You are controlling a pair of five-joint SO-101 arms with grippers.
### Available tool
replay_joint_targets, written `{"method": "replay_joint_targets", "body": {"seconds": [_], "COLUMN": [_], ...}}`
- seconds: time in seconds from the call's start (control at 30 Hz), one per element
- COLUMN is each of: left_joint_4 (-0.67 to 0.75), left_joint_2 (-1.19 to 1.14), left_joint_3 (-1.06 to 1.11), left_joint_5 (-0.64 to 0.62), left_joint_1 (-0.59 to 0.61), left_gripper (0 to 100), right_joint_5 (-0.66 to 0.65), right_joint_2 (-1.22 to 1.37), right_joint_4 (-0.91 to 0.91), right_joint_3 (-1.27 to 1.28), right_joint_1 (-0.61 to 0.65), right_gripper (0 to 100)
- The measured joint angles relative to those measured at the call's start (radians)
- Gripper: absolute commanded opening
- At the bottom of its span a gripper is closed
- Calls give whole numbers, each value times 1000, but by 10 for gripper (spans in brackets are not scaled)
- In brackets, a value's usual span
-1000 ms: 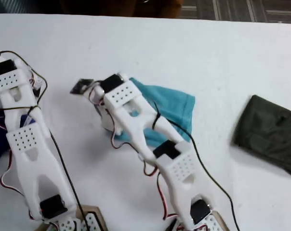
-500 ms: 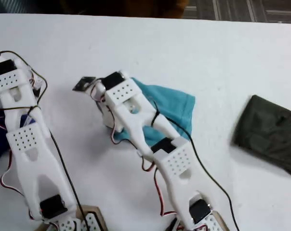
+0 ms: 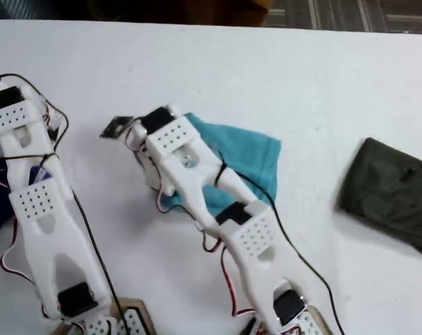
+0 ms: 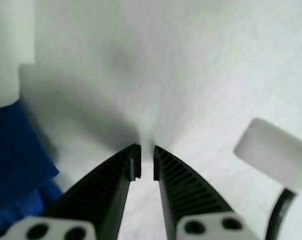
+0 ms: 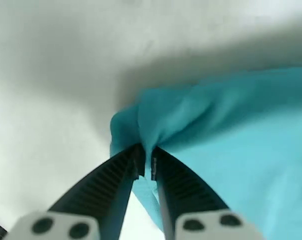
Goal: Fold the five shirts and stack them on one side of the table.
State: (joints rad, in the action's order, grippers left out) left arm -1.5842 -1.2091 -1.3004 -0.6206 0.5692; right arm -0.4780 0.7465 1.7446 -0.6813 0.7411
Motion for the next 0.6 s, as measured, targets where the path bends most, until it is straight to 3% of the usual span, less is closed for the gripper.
{"method": "replay_joint_targets", "body": {"seconds": [0.5, 0.6], "left_joint_4": [0, 0], "left_joint_2": [0, 0], "left_joint_3": [0, 0], "left_joint_5": [0, 0], "left_joint_1": [0, 0], "left_gripper": [72, 72], "right_joint_5": [0, 0], "right_joint_2": [28, 37], "right_joint_4": [2, 2], "right_joint_3": [-2, -2], "right_joint_1": [21, 21], "right_gripper": [35, 94]}}
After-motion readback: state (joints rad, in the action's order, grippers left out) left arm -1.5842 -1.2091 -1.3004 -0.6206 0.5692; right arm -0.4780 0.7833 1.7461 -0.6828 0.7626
